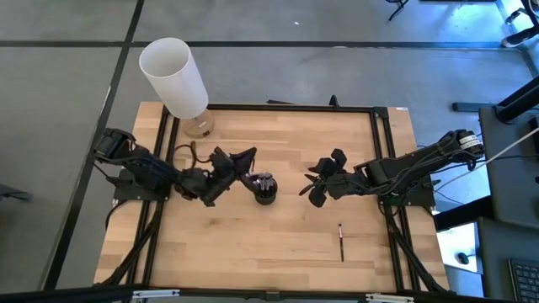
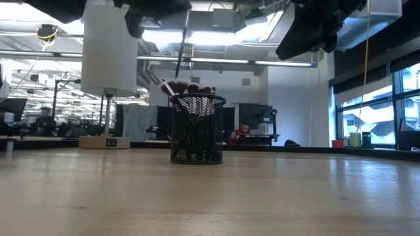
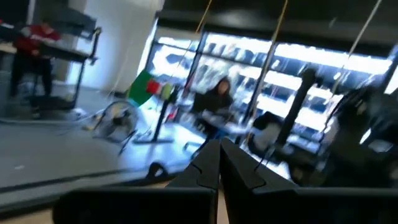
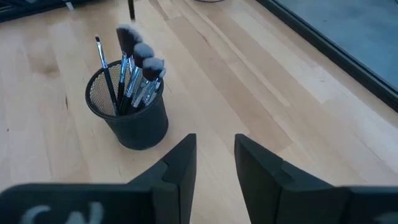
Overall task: Sort items
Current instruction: Put the silver eyeshadow brush into the pen holder, then return to Home Position
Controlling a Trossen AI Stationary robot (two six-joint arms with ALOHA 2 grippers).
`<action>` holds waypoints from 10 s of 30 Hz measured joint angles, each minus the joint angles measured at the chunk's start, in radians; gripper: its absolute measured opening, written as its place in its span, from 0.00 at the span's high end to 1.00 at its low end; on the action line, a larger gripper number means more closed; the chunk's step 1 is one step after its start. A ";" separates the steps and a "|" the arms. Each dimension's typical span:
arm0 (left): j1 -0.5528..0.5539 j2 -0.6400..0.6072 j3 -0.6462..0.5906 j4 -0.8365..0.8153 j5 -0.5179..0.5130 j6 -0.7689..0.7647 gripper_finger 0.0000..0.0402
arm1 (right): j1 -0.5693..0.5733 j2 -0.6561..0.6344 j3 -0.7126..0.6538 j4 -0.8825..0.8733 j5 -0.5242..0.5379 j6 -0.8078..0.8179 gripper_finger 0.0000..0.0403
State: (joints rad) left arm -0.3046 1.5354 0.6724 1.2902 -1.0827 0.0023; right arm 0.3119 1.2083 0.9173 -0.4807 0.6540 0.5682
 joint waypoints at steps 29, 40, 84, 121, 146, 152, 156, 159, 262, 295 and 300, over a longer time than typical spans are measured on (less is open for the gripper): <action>-0.048 0.272 0.022 0.027 -0.026 -0.079 0.90 | 0.000 0.000 0.000 -0.011 0.000 0.028 0.73; -0.122 0.272 0.111 0.023 -0.100 0.310 0.69 | 0.000 0.000 0.000 -0.008 0.000 0.090 0.73; -0.106 -0.240 0.119 -1.197 0.310 -0.135 0.74 | 0.038 0.170 0.150 -0.767 -0.503 0.612 0.73; -0.148 -0.280 0.119 -1.451 0.296 -0.324 0.76 | 0.262 0.340 -0.166 -0.179 -0.649 1.148 0.60; -0.138 -0.279 0.118 -1.448 0.291 -0.314 0.76 | 0.255 0.383 0.049 -0.395 -0.480 0.936 0.99; -0.127 -0.271 0.116 -1.403 0.290 -0.299 0.76 | 0.227 0.368 0.237 -0.499 -0.218 0.760 1.00; -0.128 -0.271 0.116 -1.376 0.286 -0.286 0.76 | 0.197 0.355 0.331 -0.451 -0.028 0.600 1.00; -0.133 -0.271 0.116 -1.368 0.277 -0.261 0.76 | 0.169 0.342 0.369 -0.345 0.082 0.451 1.00; 0.515 -1.017 -0.652 -0.655 0.988 -0.110 0.76 | -0.338 -0.849 -0.826 0.710 -0.632 -0.476 0.99; 0.519 -1.394 -0.664 -1.033 0.982 -0.141 0.76 | -0.351 -1.200 -0.888 0.452 -0.732 -0.462 0.97; 0.506 -1.417 -0.664 -1.115 1.055 -0.199 0.76 | -0.351 -1.185 -0.911 0.511 -0.734 -0.468 0.97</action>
State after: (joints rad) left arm 0.2017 0.1187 0.0086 0.1747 -0.0277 -0.1967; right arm -0.0391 0.0229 0.0063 0.0299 -0.0804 0.0998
